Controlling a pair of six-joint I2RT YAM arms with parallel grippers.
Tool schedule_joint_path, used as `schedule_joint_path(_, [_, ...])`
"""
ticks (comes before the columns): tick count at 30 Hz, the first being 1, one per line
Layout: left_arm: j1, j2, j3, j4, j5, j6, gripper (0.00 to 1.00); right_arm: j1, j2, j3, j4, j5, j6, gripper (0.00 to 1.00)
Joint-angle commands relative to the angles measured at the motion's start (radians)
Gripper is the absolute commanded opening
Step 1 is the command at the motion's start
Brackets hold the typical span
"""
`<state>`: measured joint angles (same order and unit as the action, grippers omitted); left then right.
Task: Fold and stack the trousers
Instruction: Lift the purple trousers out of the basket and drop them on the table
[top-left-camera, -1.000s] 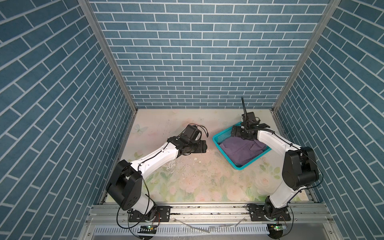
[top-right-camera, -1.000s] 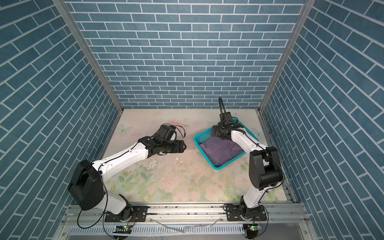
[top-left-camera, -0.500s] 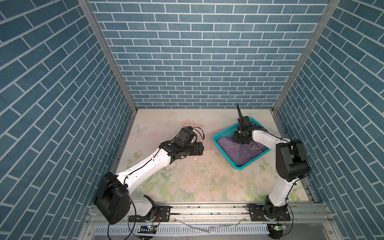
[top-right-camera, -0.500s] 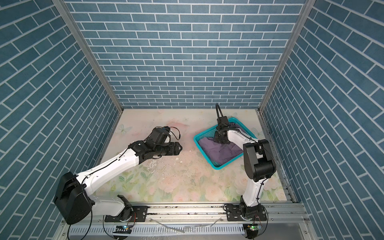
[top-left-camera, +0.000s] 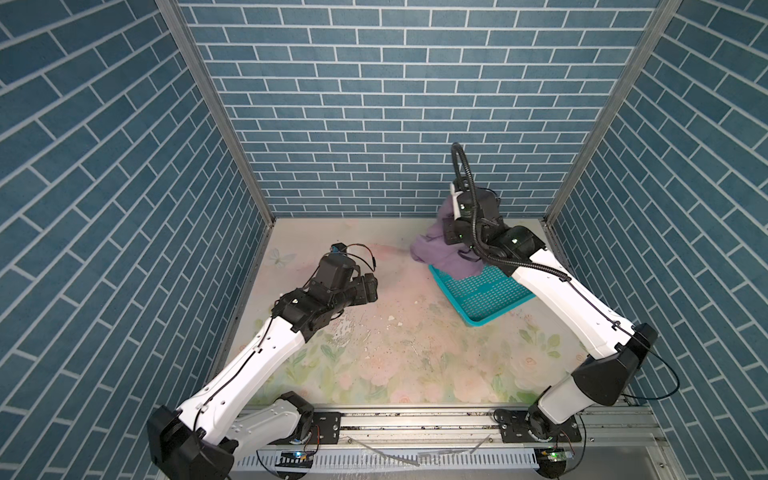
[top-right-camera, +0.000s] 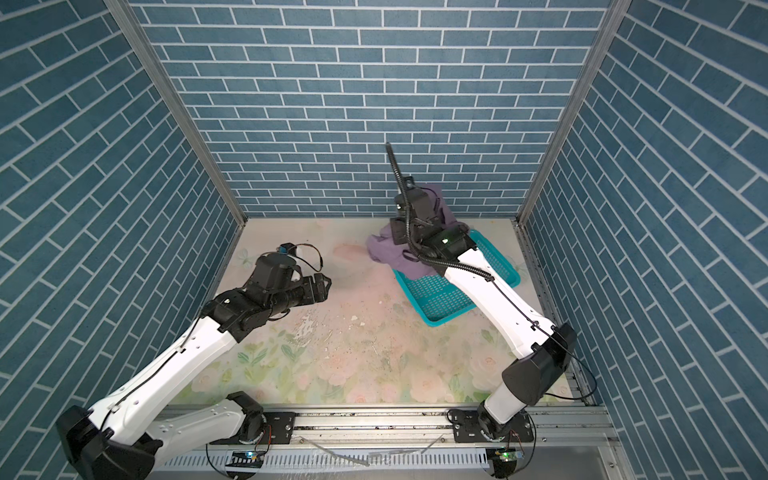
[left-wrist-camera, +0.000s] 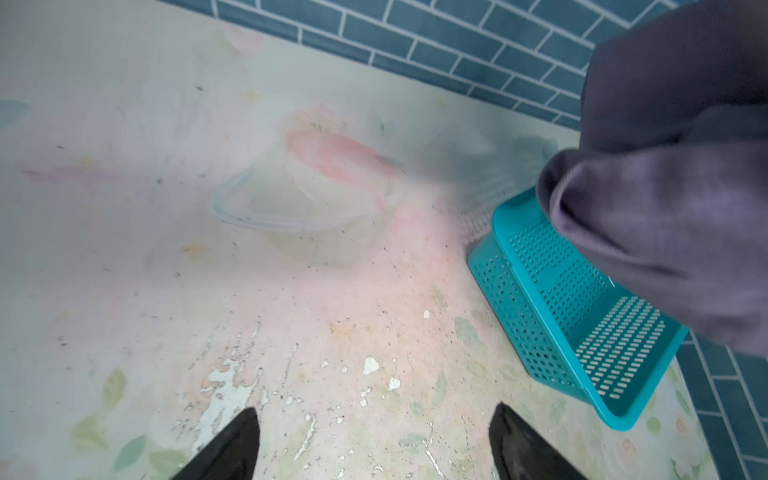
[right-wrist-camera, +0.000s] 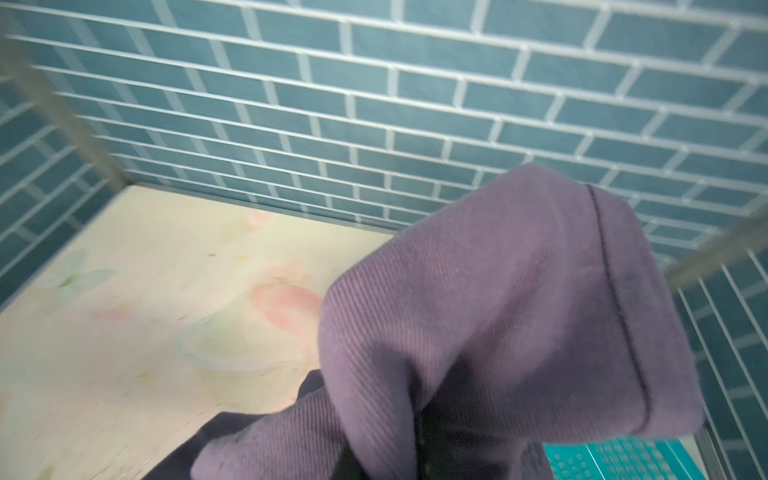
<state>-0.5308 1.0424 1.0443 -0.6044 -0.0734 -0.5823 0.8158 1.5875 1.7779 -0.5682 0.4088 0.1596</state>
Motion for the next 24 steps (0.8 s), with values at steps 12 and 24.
schedule_joint_path(12, [0.048, -0.190, -0.036, -0.165, -0.204, -0.042, 0.96, 0.158, 0.227, -0.049, 0.060, -0.180, -0.007, 0.00])
schedule_joint_path(24, [0.048, 0.019, -0.077, -0.019, 0.026, -0.021, 0.99, -0.024, 0.098, -0.240, -0.017, -0.254, 0.143, 0.71])
